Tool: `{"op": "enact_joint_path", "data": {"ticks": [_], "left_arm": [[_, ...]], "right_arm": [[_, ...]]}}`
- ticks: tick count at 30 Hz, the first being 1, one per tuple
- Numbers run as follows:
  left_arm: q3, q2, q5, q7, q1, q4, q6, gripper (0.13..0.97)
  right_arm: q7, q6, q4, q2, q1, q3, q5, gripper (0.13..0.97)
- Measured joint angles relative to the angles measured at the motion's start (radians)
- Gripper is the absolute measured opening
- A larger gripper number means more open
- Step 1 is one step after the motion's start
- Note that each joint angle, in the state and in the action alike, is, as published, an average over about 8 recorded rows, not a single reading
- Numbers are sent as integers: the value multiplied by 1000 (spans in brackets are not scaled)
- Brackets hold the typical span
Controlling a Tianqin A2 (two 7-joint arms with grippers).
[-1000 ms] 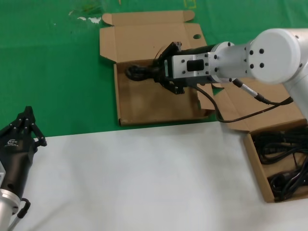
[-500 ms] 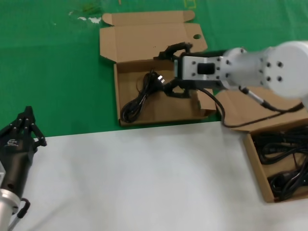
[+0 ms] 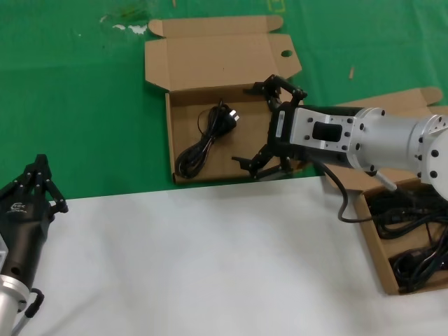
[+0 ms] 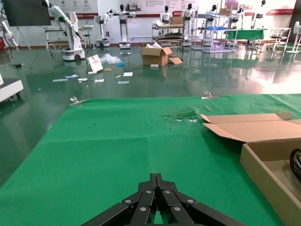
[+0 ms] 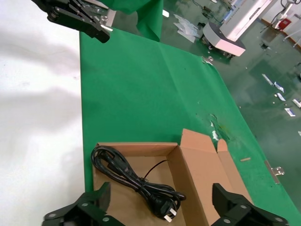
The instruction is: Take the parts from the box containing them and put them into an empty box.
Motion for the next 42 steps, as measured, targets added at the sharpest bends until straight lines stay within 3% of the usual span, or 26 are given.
{"op": "enact_joint_path", "data": {"ticks": [5, 13, 17, 26, 42], "left_arm": [[0, 0, 0, 0, 0, 0, 0, 158], [0, 0, 0, 0, 0, 0, 0, 209], [0, 0, 0, 0, 0, 0, 0, 240], [0, 0, 0, 0, 0, 0, 0, 389], [0, 0, 0, 0, 0, 0, 0, 765]], "right_arm": [[0, 3, 2, 0, -4, 2, 3, 705], [-18, 56, 1, -13, -44, 26, 48, 858], [-34, 99, 1, -23, -77, 45, 86, 890], [-72, 206, -1, -49, -159, 93, 179, 952], [-142, 401, -3, -96, -309, 180, 348, 966]]}}
